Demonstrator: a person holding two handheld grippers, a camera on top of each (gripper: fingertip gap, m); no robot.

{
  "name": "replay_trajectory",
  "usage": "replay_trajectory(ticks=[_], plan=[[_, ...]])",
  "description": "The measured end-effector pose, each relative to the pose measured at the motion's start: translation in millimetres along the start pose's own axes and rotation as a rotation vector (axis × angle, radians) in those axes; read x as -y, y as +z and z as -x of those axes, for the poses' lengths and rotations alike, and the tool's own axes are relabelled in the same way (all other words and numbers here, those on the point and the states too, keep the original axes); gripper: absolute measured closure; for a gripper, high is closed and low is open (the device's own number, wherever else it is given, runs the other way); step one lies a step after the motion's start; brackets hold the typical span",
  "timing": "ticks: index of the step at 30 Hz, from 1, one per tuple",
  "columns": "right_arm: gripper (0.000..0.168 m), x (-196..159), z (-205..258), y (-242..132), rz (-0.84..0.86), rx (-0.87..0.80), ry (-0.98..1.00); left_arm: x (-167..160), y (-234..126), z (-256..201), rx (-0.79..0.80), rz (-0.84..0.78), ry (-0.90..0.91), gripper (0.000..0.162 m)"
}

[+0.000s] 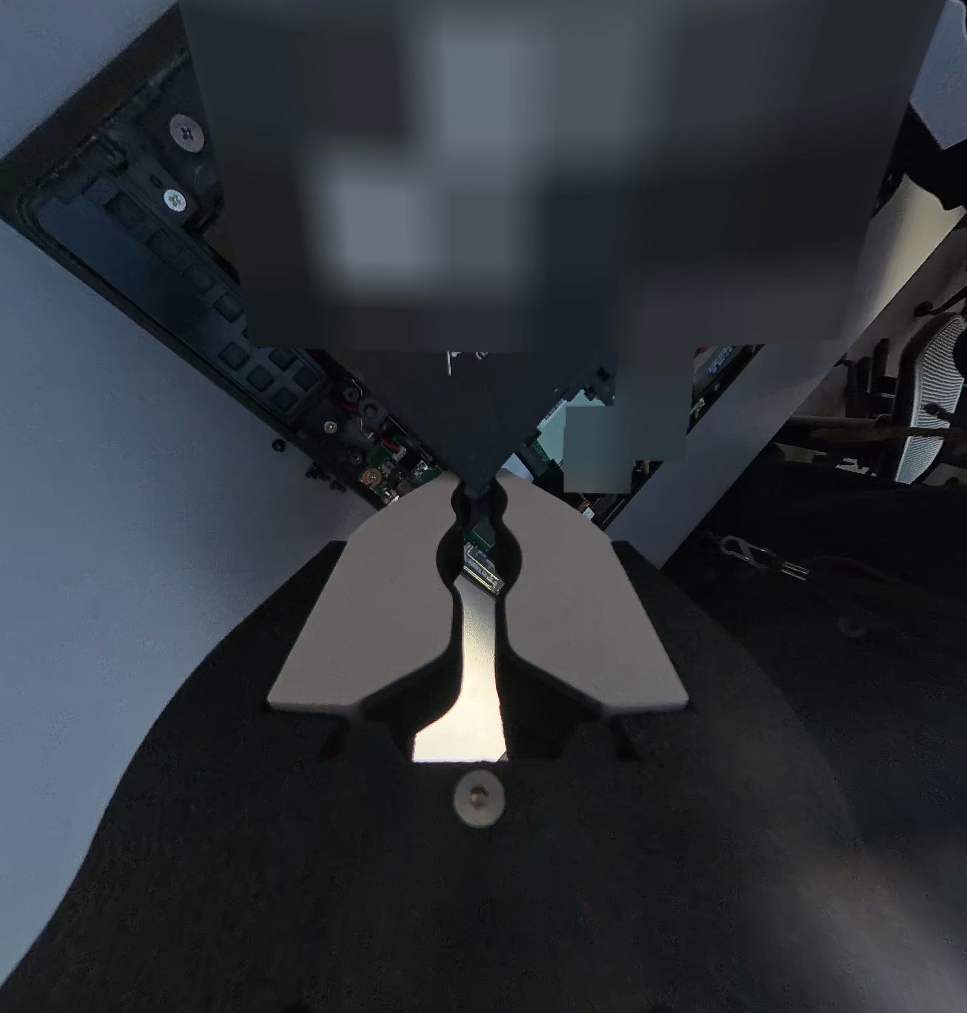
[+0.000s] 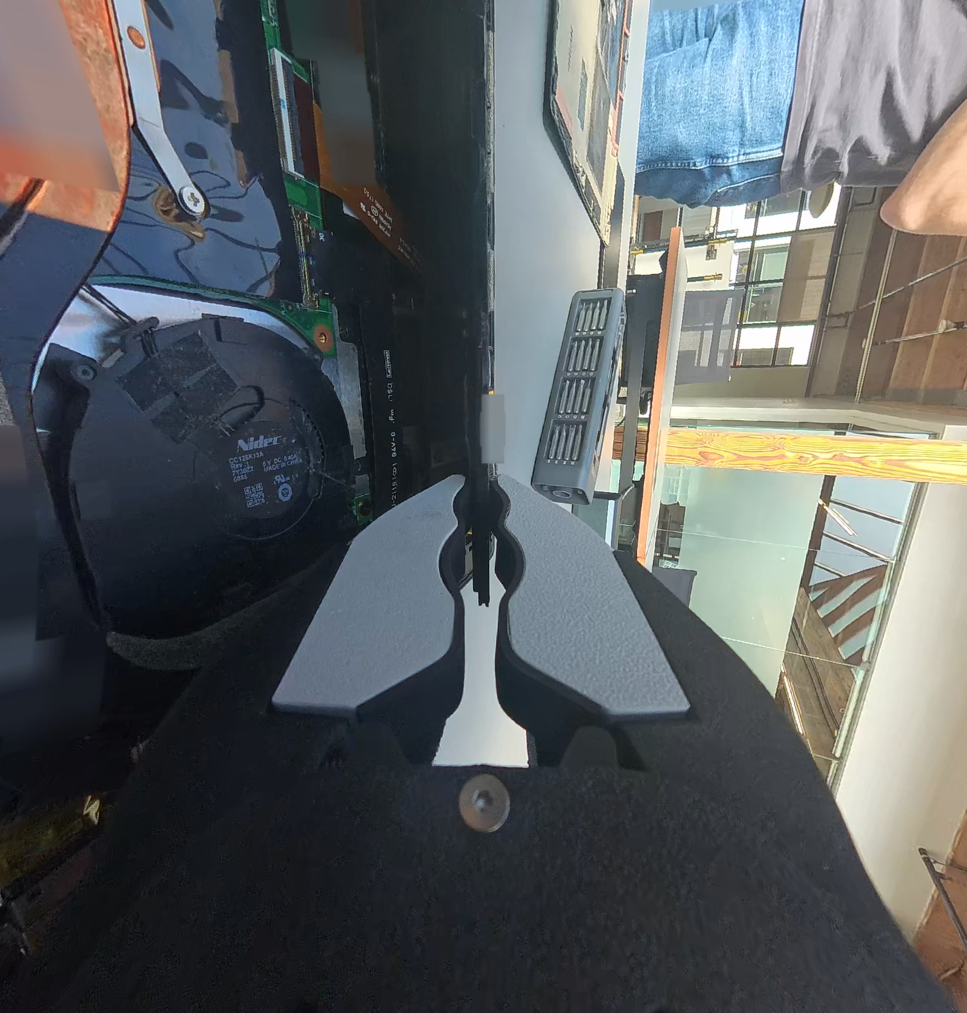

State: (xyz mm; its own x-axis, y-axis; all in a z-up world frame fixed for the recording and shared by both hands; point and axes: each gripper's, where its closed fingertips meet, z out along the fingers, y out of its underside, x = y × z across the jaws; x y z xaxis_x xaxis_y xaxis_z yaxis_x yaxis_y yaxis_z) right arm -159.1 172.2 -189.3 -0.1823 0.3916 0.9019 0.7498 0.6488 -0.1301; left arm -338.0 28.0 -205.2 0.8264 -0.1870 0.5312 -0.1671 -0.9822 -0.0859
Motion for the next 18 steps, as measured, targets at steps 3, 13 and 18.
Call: replay_trajectory(ticks=[3,13,18], plan=[[0.163,0.2,1.1,-0.1,-0.001,0.012,0.001,-0.9,1.6,-0.3,-0.011,0.011,-0.006,0.158],[0.138,-10.6,10.9,0.7,0.044,0.304,0.431,-1.3,5.6,-2.6,-0.075,-0.003,-0.061,0.159],[0.129,-17.5,15.0,-10.7,0.081,0.551,0.777,2.1,2.4,-4.9,-0.085,-0.034,-0.066,0.159]])
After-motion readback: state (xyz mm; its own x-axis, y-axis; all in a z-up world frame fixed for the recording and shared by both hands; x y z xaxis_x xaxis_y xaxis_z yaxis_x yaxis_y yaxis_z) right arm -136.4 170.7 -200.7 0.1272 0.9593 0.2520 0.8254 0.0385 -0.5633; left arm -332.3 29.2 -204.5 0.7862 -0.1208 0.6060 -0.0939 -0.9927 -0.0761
